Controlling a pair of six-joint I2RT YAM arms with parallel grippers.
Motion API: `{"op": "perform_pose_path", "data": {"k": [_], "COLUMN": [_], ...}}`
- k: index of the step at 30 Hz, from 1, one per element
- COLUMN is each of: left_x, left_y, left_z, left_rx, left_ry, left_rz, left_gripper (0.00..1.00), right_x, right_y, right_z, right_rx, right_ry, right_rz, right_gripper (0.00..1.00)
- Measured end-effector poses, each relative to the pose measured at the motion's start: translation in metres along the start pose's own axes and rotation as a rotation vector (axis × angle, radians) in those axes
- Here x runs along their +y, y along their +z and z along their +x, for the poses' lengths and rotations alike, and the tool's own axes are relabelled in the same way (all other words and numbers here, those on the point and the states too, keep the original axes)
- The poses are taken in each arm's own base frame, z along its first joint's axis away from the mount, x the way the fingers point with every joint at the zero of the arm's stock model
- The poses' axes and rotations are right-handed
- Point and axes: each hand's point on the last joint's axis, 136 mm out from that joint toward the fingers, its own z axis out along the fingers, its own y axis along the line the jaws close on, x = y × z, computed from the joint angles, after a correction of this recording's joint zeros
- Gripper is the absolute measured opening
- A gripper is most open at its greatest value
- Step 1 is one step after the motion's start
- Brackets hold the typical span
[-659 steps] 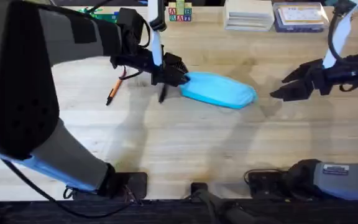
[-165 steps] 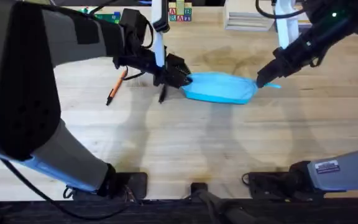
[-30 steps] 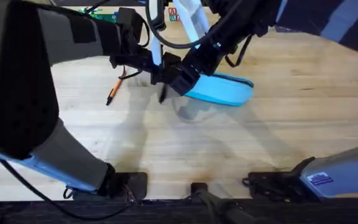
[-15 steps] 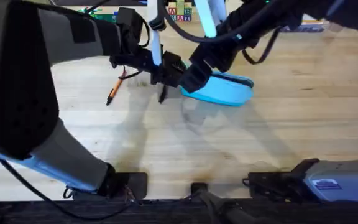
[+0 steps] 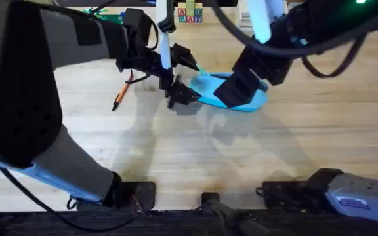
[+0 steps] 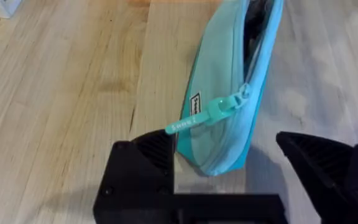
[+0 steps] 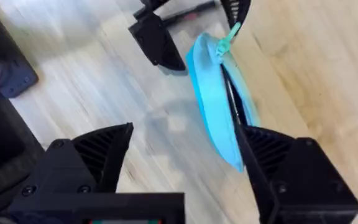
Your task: Unzip the bag, pick up the pens from the table one at a time and place them inside, then zip the bag closed.
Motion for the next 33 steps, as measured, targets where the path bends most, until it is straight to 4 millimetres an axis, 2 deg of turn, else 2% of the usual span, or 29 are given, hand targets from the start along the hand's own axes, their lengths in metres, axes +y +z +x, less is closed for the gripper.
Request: {"op": "perform_pose_path", "data": {"k": [12, 18, 27, 33], "left_x": [0.0, 0.002, 0.011, 0.017], "left_y": [0.0, 0.0, -0.016, -0.047], "left_z": [0.001, 0.003, 0.007, -0.019], "left_rx": [0.005, 0.017, 0.014, 0.038], "left_ry": [0.0, 0.0, -0.019, 0.061], "left_rz": [-0.003, -0.009, -0.056, -0.161], "left_gripper": [0.992, 0.992, 0.992, 0.992], "right_x": [0.009, 0.014, 0.02, 0.021], "right_y": [-0.06, -0.08, -0.08, -0.078], "right_z": [0.001, 0.003, 0.021, 0.032], "right_rx": [-0.171, -0.232, -0.173, -0.128], "right_ry": [-0.032, -0.044, -0.033, -0.024], "right_rz": [0.07, 0.09, 0.071, 0.065], "right_gripper": [0.998, 0.998, 0.998, 0.998]}}
